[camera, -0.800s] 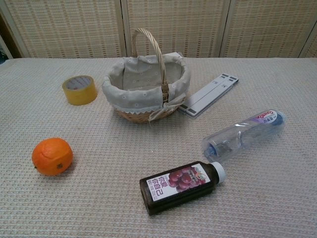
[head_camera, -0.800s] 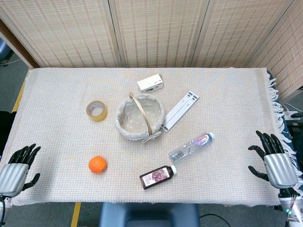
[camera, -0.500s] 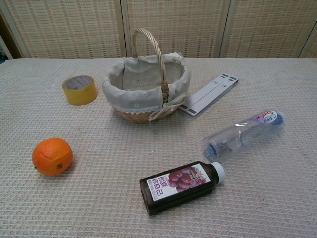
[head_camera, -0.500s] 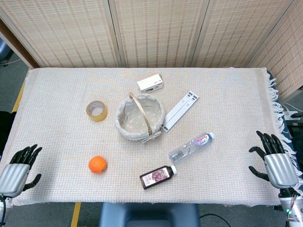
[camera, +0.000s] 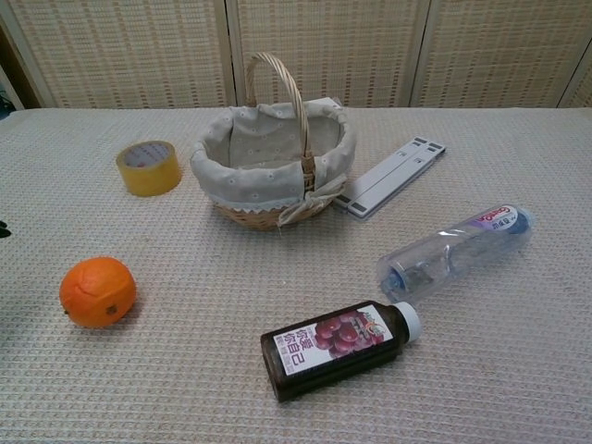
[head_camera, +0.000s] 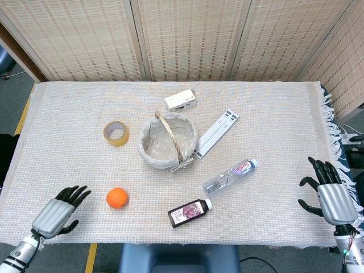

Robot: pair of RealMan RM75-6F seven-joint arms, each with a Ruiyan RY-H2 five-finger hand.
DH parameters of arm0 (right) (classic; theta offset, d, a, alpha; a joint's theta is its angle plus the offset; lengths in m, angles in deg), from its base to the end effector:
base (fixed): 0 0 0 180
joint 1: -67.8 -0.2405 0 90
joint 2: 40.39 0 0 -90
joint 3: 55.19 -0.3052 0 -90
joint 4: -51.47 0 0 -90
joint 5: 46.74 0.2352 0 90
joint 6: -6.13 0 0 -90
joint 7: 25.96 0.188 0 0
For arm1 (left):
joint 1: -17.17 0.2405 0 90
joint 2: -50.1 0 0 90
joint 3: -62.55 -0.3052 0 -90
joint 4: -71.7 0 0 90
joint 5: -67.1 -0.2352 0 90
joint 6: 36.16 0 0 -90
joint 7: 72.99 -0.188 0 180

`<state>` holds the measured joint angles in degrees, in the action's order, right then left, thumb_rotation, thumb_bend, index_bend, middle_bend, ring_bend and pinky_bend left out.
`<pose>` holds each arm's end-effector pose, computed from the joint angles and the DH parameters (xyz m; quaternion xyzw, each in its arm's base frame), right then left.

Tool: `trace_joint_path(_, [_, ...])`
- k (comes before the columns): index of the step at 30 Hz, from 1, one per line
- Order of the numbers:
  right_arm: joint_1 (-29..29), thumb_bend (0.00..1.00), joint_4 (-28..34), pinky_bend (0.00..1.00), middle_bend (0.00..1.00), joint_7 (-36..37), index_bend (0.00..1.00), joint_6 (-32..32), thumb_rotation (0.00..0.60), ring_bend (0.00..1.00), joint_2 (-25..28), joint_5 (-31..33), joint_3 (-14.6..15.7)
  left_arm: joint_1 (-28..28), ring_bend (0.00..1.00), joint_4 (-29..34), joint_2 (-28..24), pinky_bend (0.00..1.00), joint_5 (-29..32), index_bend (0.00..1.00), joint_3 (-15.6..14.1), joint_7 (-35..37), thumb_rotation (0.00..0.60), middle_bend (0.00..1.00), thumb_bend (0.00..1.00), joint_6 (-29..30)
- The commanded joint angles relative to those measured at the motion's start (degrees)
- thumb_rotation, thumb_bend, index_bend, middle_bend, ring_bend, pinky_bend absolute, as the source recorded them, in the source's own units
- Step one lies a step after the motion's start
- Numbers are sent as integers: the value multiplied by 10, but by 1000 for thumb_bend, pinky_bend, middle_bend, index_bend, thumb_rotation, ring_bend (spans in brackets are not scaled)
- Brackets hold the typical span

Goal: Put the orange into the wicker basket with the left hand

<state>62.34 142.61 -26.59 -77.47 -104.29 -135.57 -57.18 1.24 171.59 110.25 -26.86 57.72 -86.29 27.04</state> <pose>-0.3624 -0.2311 0.1501 0.6250 -0.3743 0.3780 0.5713 -0.3168 0.2365 0.0764 -0.7975 -0.3439 -0.2509 0.4276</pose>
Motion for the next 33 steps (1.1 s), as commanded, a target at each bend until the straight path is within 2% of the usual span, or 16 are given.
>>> trace_joint_path(1, [0, 64, 1, 0, 0, 1, 488, 2, 600, 0, 1, 2, 0, -32, 0, 17, 24, 96, 8, 0, 6, -39, 600, 0, 341, -42])
trace_joint_path(6, [-1, 64, 4, 0, 0, -1, 505, 9, 600, 0, 3, 8, 1, -56, 0, 20, 57, 93, 41, 0, 19, -78, 600, 0, 340, -80])
trace_joint_path(15, [-1, 64, 9, 0, 0, 0, 530, 13, 600, 0, 7, 12, 1, -89, 0, 4, 100, 93, 94, 0, 41, -124, 600, 0, 339, -108])
trace_joint_path(24, [-1, 64, 11, 0, 0, 4, 554, 14, 600, 0, 7, 16, 0, -112, 0, -12, 124, 100, 159, 0, 45, -171, 600, 0, 346, -135])
trace_joint_path(27, [-1, 64, 11, 0, 0, 5, 561, 14, 600, 0, 7, 16, 0, -113, 10, -21, 138, 158, 165, 15, 47, -177, 600, 1, 404, -120])
trace_joint_path(28, [-1, 64, 11, 0, 0, 5, 564, 15, 600, 0, 7, 16, 0, -111, 61, -26, 144, 232, 164, 82, 49, -177, 600, 38, 468, -111])
trace_joint_path(29, [-1, 64, 11, 0, 0, 5, 567, 15, 600, 0, 7, 16, 0, -109, 165, -32, 154, 349, 160, 199, 51, -175, 600, 134, 537, -97])
trace_joint_path(30, [-1, 64, 11, 0, 0, 5, 569, 15, 600, 0, 7, 16, 0, -107, 286, -36, 159, 460, 158, 321, 52, -171, 600, 254, 586, -90])
trace_joint_path(31, [-1, 64, 11, 0, 0, 5, 572, 14, 600, 0, 7, 16, 0, -106, 428, -39, 162, 587, 155, 450, 52, -165, 600, 414, 634, -84])
trace_joint_path(32, [-1, 64, 11, 0, 0, 6, 575, 14, 600, 0, 7, 16, 0, -103, 536, -42, 166, 684, 151, 538, 51, -157, 600, 535, 664, -75])
trace_joint_path(33, [-1, 64, 11, 0, 0, 7, 577, 14, 600, 0, 7, 16, 0, -102, 594, -44, 167, 736, 148, 587, 51, -153, 600, 600, 679, -69])
